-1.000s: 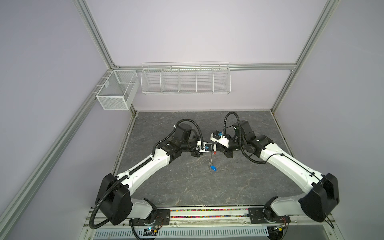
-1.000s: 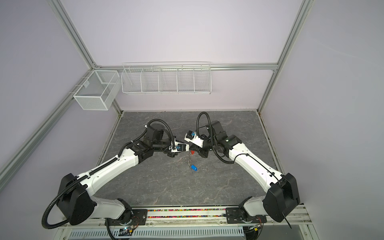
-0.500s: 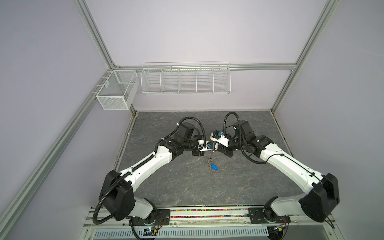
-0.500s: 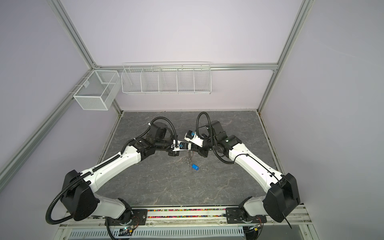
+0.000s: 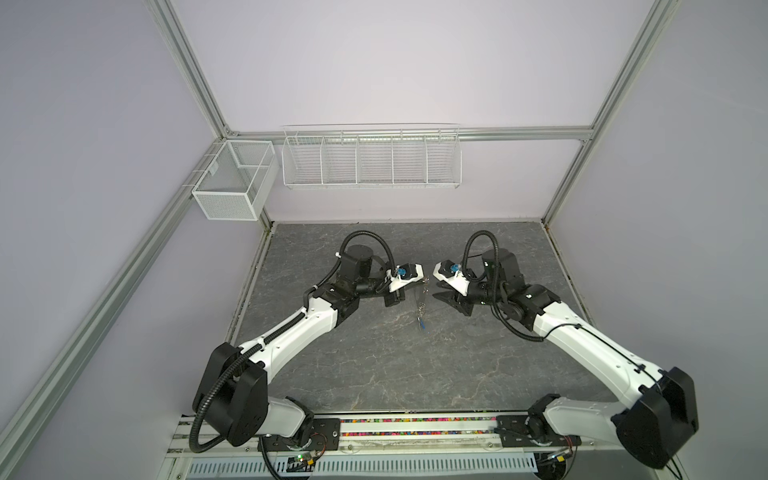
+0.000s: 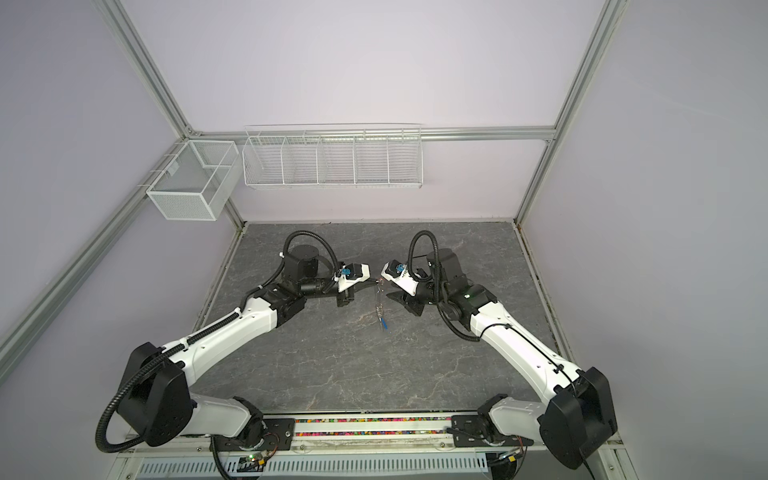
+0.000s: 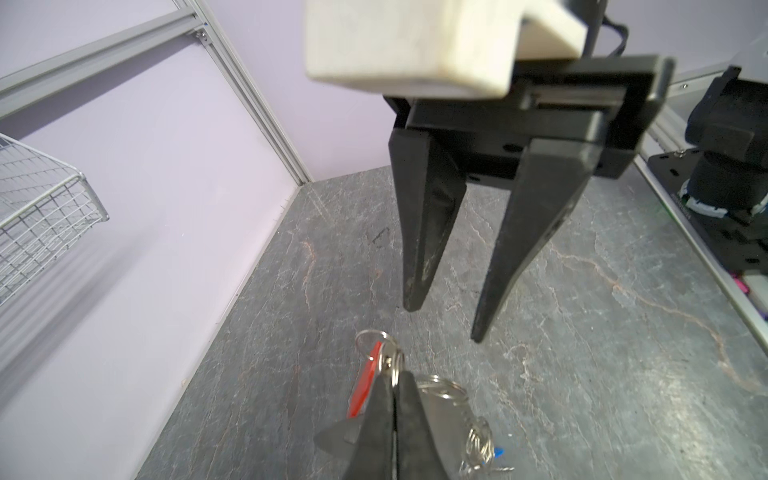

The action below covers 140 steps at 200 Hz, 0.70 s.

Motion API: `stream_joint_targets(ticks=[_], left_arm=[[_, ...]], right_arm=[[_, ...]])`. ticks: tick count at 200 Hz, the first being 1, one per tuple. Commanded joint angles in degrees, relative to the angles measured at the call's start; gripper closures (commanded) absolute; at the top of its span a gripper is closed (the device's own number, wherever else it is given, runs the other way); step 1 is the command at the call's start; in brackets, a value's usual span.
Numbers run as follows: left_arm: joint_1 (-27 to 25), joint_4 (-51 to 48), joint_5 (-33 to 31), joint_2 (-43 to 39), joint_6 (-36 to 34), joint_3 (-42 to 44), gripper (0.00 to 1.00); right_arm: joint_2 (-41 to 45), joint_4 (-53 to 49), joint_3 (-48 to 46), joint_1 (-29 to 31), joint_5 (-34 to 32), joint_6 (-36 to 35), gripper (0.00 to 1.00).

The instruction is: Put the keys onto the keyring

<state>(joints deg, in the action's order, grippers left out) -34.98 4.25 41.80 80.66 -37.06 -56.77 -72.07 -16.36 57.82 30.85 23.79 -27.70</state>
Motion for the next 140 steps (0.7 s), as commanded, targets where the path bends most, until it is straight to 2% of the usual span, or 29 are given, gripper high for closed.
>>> stream_joint_targets(ticks=[1, 60, 96, 140], left_arm=[[0.3, 7.2, 3.5, -1.6, 4.8, 0.9, 1.0], [0.4, 5.3, 6.7, -1.9, 3.8, 0.9, 1.0], [0.4, 5.2, 8.0, -1.9, 3.8, 0.8, 1.0], [0.4, 3.8, 8.0, -1.6, 2.9, 0.2, 1.0]], right_arm=[[0.0, 3.6, 0.0, 0.2, -0.4, 1.6, 0.64], [-1.7, 5.0, 1.5, 1.4, -5.4, -0.9, 0.64], [-2.6, 6.5, 2.2, 1.4, -4.0, -0.8, 0.66], [-2.7, 8.0, 2.3, 1.4, -2.1, -0.8, 0.74]])
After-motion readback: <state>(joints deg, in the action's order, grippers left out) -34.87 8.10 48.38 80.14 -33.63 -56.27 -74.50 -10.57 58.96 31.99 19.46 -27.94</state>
